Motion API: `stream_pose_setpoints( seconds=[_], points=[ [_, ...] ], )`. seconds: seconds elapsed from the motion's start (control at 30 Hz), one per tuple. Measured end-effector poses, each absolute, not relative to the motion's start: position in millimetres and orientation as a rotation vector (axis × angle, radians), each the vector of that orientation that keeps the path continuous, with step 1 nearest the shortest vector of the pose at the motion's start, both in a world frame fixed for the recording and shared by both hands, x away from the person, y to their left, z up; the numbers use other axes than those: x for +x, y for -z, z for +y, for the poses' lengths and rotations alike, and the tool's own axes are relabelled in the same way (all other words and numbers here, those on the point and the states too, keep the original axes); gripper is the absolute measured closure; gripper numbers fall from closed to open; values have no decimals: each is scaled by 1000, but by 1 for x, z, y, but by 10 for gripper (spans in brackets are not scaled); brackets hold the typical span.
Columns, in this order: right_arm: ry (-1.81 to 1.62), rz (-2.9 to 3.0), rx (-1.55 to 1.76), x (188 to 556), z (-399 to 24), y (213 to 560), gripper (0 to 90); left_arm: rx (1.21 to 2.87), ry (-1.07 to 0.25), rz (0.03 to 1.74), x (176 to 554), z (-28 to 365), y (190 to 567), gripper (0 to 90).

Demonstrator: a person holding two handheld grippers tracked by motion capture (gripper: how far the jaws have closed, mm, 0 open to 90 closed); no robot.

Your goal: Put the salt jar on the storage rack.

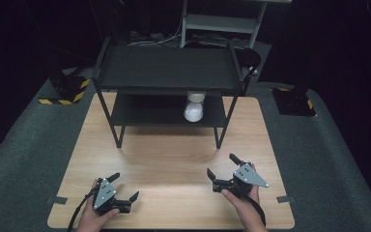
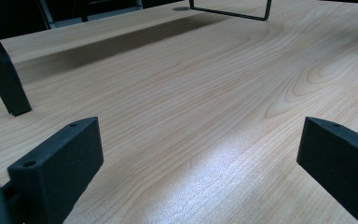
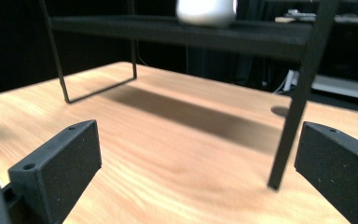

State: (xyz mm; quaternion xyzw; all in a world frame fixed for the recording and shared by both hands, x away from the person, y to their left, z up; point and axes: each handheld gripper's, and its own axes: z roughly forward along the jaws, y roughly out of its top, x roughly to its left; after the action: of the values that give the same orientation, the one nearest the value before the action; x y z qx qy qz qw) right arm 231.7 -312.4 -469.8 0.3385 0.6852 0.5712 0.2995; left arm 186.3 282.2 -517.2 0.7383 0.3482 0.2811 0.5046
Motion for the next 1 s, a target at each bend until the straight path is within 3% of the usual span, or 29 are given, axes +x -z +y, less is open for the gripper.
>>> stream_pose_setpoints(
  seconds=[0.63,1.0],
  points=[
    [-1413,1895,1011,220,-325,510,3,1781,-675,840,187,282,517,5],
    [-1362,1928,1015,217,-324,514,3,1780,-672,843,187,282,517,5]
  ],
)
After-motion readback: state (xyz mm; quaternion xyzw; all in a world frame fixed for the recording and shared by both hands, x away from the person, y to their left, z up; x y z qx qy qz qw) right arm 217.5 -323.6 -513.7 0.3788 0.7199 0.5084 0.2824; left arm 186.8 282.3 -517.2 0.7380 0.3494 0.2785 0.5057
